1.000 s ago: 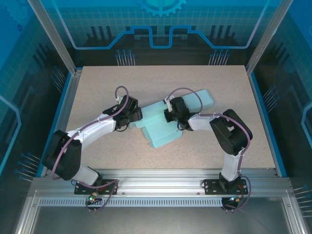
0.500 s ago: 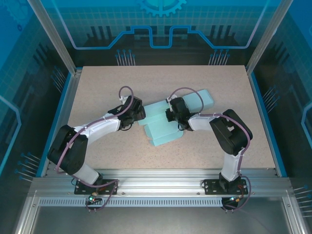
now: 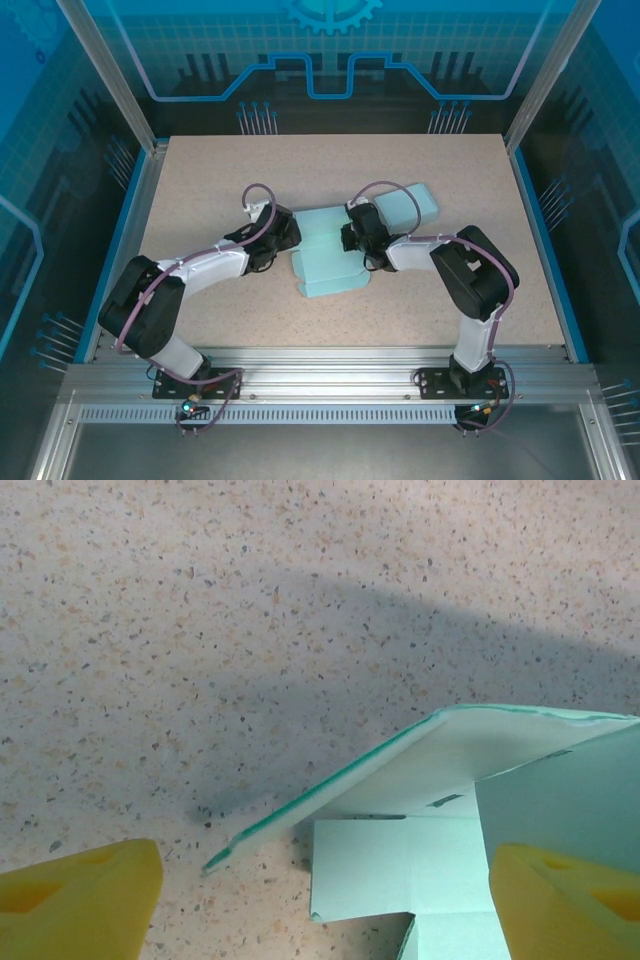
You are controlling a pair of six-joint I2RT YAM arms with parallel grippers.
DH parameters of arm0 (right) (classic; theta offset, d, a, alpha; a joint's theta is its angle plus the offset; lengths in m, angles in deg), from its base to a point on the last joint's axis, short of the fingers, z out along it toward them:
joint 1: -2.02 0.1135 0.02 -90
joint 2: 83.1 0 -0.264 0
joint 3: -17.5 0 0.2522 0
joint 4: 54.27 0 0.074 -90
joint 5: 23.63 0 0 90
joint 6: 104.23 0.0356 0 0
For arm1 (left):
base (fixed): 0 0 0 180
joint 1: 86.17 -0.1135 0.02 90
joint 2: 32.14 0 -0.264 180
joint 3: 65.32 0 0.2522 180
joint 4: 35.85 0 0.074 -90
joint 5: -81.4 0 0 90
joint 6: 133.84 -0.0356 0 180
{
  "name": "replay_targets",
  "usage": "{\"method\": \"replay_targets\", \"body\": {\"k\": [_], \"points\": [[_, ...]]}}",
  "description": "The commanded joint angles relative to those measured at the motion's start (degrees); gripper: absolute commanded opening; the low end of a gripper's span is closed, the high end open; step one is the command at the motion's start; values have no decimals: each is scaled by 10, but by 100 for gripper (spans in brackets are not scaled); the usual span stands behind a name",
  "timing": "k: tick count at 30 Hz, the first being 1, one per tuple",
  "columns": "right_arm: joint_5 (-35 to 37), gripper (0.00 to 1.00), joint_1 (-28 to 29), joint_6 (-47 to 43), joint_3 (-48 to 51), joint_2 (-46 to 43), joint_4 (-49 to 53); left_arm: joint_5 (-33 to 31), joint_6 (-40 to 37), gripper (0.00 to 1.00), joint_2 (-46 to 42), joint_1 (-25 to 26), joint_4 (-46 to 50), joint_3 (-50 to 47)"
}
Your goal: Fold the paper box
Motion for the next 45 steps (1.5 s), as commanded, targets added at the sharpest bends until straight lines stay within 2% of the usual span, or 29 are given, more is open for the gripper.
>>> {"method": "replay_targets", "body": {"k": [1,4,10,16,20,27,32,35,38,42,45], "points": [[-34,4,21,10,5,-10,-8,1,-2,90,2,7,-47,-5],[-34,4,23,11,4,-7,-8,12,-7,95,6,7,-68,1],[-16,4,27,35,-11,0,15,38,2,99,23,9,-81,4],[14,4,27,61,-20,5,59,17,29,99,2,6,-52,-39],[23,4,27,73,-26,10,69,26,54,99,-47,5,-62,-97],[28,4,27,71,-29,11,72,51,102,99,-193,5,-90,-205],[27,4,27,72,-28,11,72,102,106,99,-253,-1,-189,-274],[25,4,27,72,-28,12,72,163,101,98,-239,-20,-272,-301],[25,4,27,71,-26,10,71,221,100,93,-188,-34,-335,-302],[26,4,27,73,-25,11,70,263,112,88,-89,-36,-426,-285],[24,4,27,76,-24,9,69,270,120,87,-27,-38,-483,-270]]}}
